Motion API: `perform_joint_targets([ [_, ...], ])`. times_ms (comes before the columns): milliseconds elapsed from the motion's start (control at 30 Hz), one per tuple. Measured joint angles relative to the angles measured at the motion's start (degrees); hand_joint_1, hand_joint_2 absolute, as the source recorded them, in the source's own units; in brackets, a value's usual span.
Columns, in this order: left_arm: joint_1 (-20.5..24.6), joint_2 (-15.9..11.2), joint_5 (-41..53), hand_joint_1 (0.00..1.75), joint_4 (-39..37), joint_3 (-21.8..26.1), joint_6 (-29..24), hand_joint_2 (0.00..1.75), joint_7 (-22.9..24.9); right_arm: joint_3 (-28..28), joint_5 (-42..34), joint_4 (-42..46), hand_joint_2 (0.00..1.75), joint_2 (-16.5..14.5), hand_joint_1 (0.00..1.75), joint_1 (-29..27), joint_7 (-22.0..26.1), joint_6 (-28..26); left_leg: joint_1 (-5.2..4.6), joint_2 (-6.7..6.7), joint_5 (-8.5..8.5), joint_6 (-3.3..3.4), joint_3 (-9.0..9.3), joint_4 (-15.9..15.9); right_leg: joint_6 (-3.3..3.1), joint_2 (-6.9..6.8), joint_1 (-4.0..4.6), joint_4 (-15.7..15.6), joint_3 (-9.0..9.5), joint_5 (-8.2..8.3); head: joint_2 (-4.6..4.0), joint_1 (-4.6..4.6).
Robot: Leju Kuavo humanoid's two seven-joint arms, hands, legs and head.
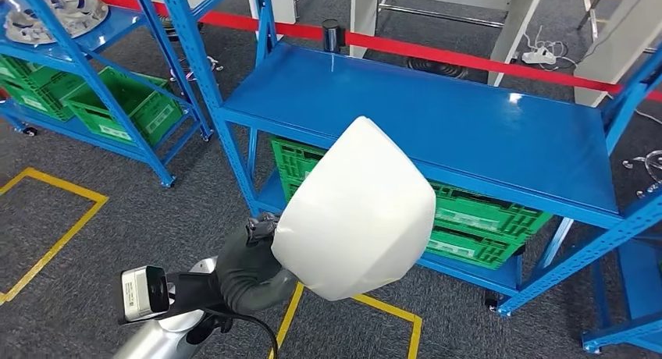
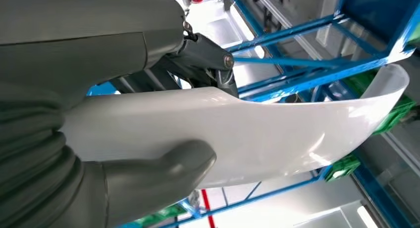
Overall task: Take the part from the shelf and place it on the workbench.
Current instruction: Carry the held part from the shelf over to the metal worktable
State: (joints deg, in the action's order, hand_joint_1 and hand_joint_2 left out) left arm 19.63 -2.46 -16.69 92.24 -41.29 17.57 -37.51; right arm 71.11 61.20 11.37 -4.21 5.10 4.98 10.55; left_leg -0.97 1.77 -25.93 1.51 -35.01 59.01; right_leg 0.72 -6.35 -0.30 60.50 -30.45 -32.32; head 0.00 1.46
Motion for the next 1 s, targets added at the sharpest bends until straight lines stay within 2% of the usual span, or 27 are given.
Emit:
perform_joint_targets([
  [33,0.08,0.16,0.05,1.75,0.10,-0.01,0.04,1.75,0.00,-0.01,0.03,-0.01,0.00,0.02,0.00,0.02,0.08,0.03,0.28,-0.68,0.28,0.24,0.27,-0.46,0.28,1.82,-0.06,1.71,-0.65,-1.10,0.00,-0.11],
  [67,0.12,0.31,0.11,1.75,0.16,-0.02,0.09,1.75,0.00,-0.01,0.08,-0.01,0.00,0.05,0.00,-0.06,0.15,0.04,0.44,-1.34,0.45,0.41,0.34,-0.70,0.49,3.96,-0.24,4.63,-2.06,-2.66,0.00,-0.27],
  [100,0.11,0.43,0.18,1.75,0.17,-0.03,0.13,1.75,0.01,-0.01,0.16,-0.02,0.00,0.08,0.00,-0.21,0.18,0.05,0.49,-2.10,0.52,0.58,0.28,-0.74,0.65,5.28,-0.28,8.37,-4.01,-4.40,0.00,-0.42],
  [133,0.00,0.51,0.31,1.75,0.18,-0.04,0.15,1.75,0.03,-0.01,0.27,-0.02,0.00,0.10,0.00,-0.37,0.18,0.05,0.50,-2.92,0.54,0.63,0.20,-0.71,0.79,5.84,-0.29,11.83,-5.91,-5.68,0.00,-0.53],
  [167,-0.17,0.52,0.44,1.75,0.18,-0.04,0.17,1.75,0.03,-0.01,0.35,-0.02,0.00,0.15,0.00,-0.52,0.21,0.05,0.50,-3.79,0.53,0.65,0.15,-0.64,0.90,6.01,-0.31,13.91,-7.19,-5.95,0.00,-0.60],
  [200,-0.31,0.51,0.62,1.75,0.20,-0.04,0.19,1.75,0.03,-0.01,0.44,-0.02,0.00,0.21,0.00,-0.61,0.27,0.05,0.53,-4.66,0.54,0.63,0.12,-0.52,0.97,6.09,-0.34,13.95,-7.49,-5.08,0.00,-0.62],
  [233,-0.39,0.51,0.81,1.75,0.23,-0.04,0.20,1.75,0.07,-0.01,0.50,-0.02,0.00,0.26,0.00,-0.65,0.37,0.07,0.58,-5.49,0.53,0.56,0.11,-0.34,1.01,6.28,-0.41,11.75,-6.67,-3.18,0.00,-0.64],
  [267,-0.43,0.51,0.94,1.75,0.29,-0.04,0.20,1.75,0.12,-0.01,0.54,-0.02,0.00,0.33,0.00,-0.64,0.47,0.09,0.65,-6.28,0.48,0.41,0.07,-0.10,1.06,7.09,-0.57,8.00,-5.05,-0.83,0.00,-0.68],
  [300,-0.42,0.51,1.04,1.75,0.36,-0.04,0.20,1.75,0.19,-0.01,0.61,-0.02,0.00,0.38,0.00,-0.64,0.57,0.13,0.62,-7.04,0.40,0.14,-0.11,0.26,1.10,8.59,-0.76,4.30,-3.45,0.80,0.00,-0.73],
  [367,-0.47,0.48,1.28,1.75,0.51,-0.04,0.19,1.75,0.44,-0.02,0.75,-0.02,0.00,0.43,0.00,-0.65,0.70,0.17,0.58,-8.42,0.43,-0.62,-0.62,0.70,0.81,10.65,-0.97,-0.01,-1.64,2.24,0.00,-0.76],
  [400,-0.54,0.40,1.55,1.75,0.62,-0.03,0.19,1.75,0.54,-0.04,0.83,-0.02,0.00,0.43,0.00,-0.65,0.74,0.19,0.59,-9.05,0.58,-1.06,-0.87,0.72,0.49,10.79,-0.86,-0.31,-1.59,2.10,0.00,-0.75],
  [433,-0.62,0.28,1.92,1.75,0.74,0.00,0.20,1.75,0.62,-0.07,0.90,-0.03,0.00,0.41,0.00,-0.63,0.75,0.20,0.65,-9.70,0.81,-1.44,-1.09,0.59,0.05,10.02,-0.86,-0.37,-1.61,2.28,0.00,-0.74],
  [467,-0.70,0.12,2.38,1.75,0.90,0.06,0.25,1.75,0.63,-0.10,0.94,-0.03,0.00,0.38,0.00,-0.59,0.74,0.23,0.64,-9.71,0.88,-1.74,-1.26,0.63,-0.30,9.31,-0.92,-0.49,-1.57,2.43,0.00,-0.75],
  [500,-0.73,-0.06,2.79,1.75,1.06,0.14,0.34,1.75,0.64,-0.14,0.94,-0.04,0.00,0.37,0.00,-0.56,0.74,0.27,0.55,-8.72,0.48,-2.05,-1.67,1.25,-0.70,8.54,-1.02,-0.62,-1.52,2.55,0.00,-0.52],
  [533,-0.72,-0.20,3.12,1.75,1.20,0.24,0.43,1.75,0.63,-0.16,0.94,-0.04,0.00,0.36,0.00,-0.55,0.74,0.31,0.47,-7.12,-0.52,-2.34,-2.51,2.87,-1.04,7.70,-1.17,-0.75,-1.47,2.62,0.00,-0.23],
  [600,-0.71,-0.39,3.47,1.75,1.36,0.38,0.55,1.75,0.63,-0.18,0.92,-0.04,0.00,0.42,0.00,-0.67,0.73,0.36,0.58,-3.49,-4.04,-2.96,-5.59,9.47,-1.46,5.96,-1.09,-0.79,-1.43,2.54,0.00,0.35],
  [633,-0.76,-0.46,3.56,1.75,1.37,0.40,0.57,1.75,0.63,-0.18,0.92,-0.04,0.00,0.45,0.00,-0.77,0.72,0.36,0.81,-2.72,-5.59,-3.23,-7.36,13.24,-1.52,5.04,-1.04,-0.78,-1.42,2.48,0.00,0.40],
  [667,-0.80,-0.57,3.71,1.75,1.37,0.42,0.58,1.75,0.64,-0.18,0.93,-0.04,0.00,0.49,0.00,-0.84,0.70,0.36,1.04,-2.38,-6.34,-3.44,-8.56,15.84,-1.51,4.12,-1.04,-0.78,-1.40,2.42,0.00,0.41],
  [700,-0.83,-0.68,3.87,1.75,1.37,0.43,0.61,1.75,0.64,-0.19,0.99,-0.04,0.00,0.51,0.00,-0.84,0.70,0.37,1.24,-2.18,-5.99,-3.59,-8.68,16.34,-1.44,3.23,-1.06,-0.78,-1.35,2.34,0.00,0.43],
  [733,-0.84,-0.76,4.01,1.75,1.37,0.44,0.64,1.75,0.64,-0.22,1.10,-0.04,0.00,0.52,0.00,-0.81,0.70,0.41,1.40,-1.85,-4.66,-3.66,-7.58,14.49,-1.32,2.39,-1.10,-0.77,-1.23,2.24,0.00,0.44],
  [767,-0.83,-0.82,4.13,1.75,1.40,0.47,0.66,1.75,0.64,-0.30,1.27,-0.04,0.00,0.52,0.00,-0.76,0.70,0.48,1.47,-1.08,-2.79,-3.63,-5.46,10.78,-1.13,1.62,-1.14,-0.77,-1.03,2.09,0.00,0.46],
  [800,-0.79,-0.87,4.20,1.75,1.46,0.51,0.68,1.75,0.64,-0.41,1.45,-0.04,0.00,0.57,0.00,-0.73,0.71,0.56,1.31,0.43,-1.48,-3.45,-3.19,6.70,-0.89,0.95,-1.10,-0.78,-0.80,1.92,0.00,0.49],
  [833,-0.75,-0.90,4.37,1.75,1.55,0.56,0.74,1.75,0.64,-0.52,1.58,-0.04,0.00,0.63,0.00,-0.70,0.71,0.65,1.11,1.60,-0.58,-3.05,-1.40,3.44,-0.59,0.35,-1.00,-0.78,-0.59,1.74,0.00,0.48],
  [867,-0.71,-0.97,4.65,1.75,1.63,0.64,0.86,1.75,0.64,-0.63,1.65,-0.04,0.00,0.72,0.00,-0.65,0.70,0.72,0.87,2.39,-0.30,-2.59,-0.42,1.51,-0.25,-0.17,-0.86,-0.80,-0.40,1.61,0.00,0.45],
  [900,-0.70,-1.06,5.01,1.75,1.70,0.73,1.06,1.75,0.63,-0.72,1.63,-0.04,0.00,0.84,0.00,-0.57,0.69,0.76,0.59,2.56,-0.51,-2.10,-0.25,0.93,0.12,-0.70,-0.74,-0.89,-0.24,1.54,0.00,0.42],
  [967,-0.71,-1.32,5.82,1.75,1.81,0.91,1.61,1.75,0.56,-0.89,1.48,-0.04,0.00,1.02,0.00,-0.29,0.68,0.79,0.59,1.06,-0.26,-1.20,-0.38,0.69,0.90,-1.63,-0.74,-1.18,0.20,1.43,0.00,0.35],
  [1000,-0.67,-1.43,6.14,1.75,1.90,0.98,1.85,1.75,0.44,-0.97,1.39,-0.04,0.00,1.13,0.00,-0.14,0.71,0.80,0.72,0.36,-0.10,-0.79,-0.29,0.42,1.25,-0.96,-0.85,-0.96,0.29,1.09,0.00,0.31],
])
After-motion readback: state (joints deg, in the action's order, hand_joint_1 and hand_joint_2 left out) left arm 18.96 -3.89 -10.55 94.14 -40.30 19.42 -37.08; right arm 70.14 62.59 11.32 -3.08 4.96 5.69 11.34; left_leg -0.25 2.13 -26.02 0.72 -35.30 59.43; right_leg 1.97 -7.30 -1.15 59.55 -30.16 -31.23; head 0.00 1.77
